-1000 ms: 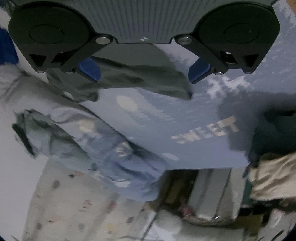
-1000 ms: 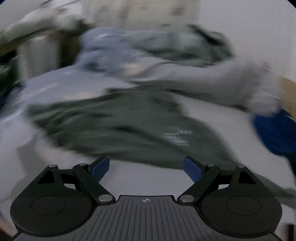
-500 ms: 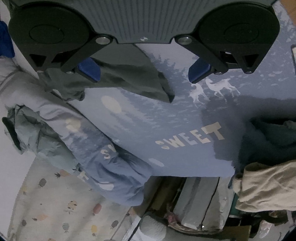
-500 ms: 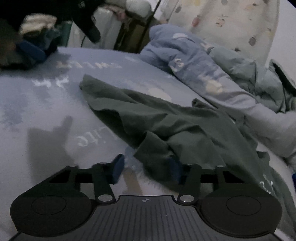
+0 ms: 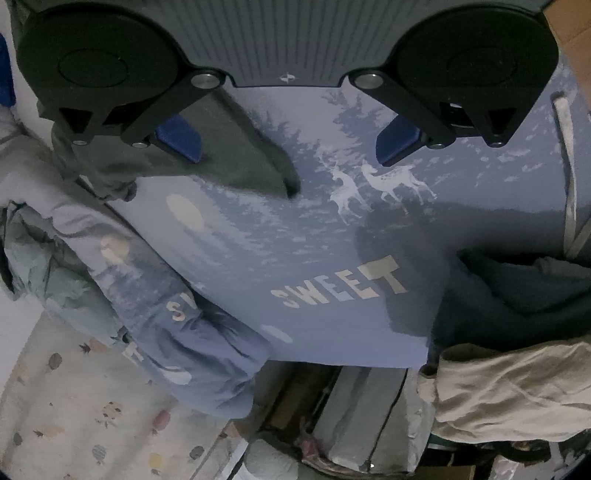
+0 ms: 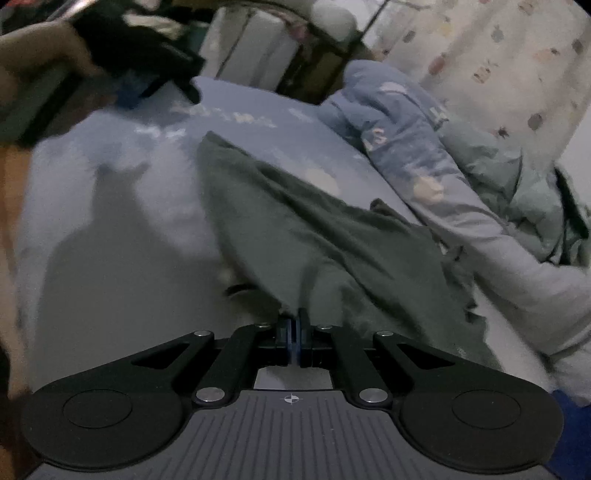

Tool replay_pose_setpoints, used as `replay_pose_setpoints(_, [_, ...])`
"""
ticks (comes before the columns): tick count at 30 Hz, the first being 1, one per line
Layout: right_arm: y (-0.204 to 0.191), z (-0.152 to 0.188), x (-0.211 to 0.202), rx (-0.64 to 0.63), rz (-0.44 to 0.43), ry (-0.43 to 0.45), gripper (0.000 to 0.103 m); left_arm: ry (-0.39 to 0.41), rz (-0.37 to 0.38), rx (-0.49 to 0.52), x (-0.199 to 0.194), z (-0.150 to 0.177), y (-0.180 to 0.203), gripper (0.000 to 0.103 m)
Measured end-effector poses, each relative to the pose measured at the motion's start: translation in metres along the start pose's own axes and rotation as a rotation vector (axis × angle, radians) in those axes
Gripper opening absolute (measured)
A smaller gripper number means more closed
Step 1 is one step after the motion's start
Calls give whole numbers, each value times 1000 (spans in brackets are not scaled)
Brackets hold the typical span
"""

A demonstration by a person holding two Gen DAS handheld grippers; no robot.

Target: Fold clothes

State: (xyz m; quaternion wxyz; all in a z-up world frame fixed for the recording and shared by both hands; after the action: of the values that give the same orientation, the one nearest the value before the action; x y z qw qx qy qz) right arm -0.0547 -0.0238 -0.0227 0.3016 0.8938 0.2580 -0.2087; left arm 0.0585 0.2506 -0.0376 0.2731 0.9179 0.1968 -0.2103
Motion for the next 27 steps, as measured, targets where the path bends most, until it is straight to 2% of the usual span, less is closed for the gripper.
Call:
replay_pose_setpoints(7, [18, 35, -87, -100, -47, -35, 2, 2, 2, 47, -4, 2, 4, 103])
replay_pose_setpoints(12, [28, 52, -111, -111, -36, -74, 2, -52, 52, 108, -6, 18, 13, 103])
replay_pose_setpoints(18, [40, 72, -139, -125, -23, -120, 3, -207, 218, 175, -2, 51, 32, 103])
replay_pose_setpoints(24, [52, 91, -167, -137, -10, -166, 3, -305, 364, 266, 0, 74, 56, 103])
replay_pose_setpoints(27, [62, 103, -171, -133, 0, -199, 3, -336, 453, 375, -7, 87, 74, 103])
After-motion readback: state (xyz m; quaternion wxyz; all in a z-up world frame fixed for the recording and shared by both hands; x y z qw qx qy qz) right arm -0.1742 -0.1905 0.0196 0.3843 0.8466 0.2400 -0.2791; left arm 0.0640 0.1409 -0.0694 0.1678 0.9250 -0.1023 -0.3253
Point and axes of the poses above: each gripper's, at about its wrist camera, not at the fingertips, and x roughly the way its jaws point, y to its right, z to its underside, the point moved 5 cm from there along x, roughly the way its jaws point, and after that the axes turned 8 degrees about y, right-handed, at the moved point
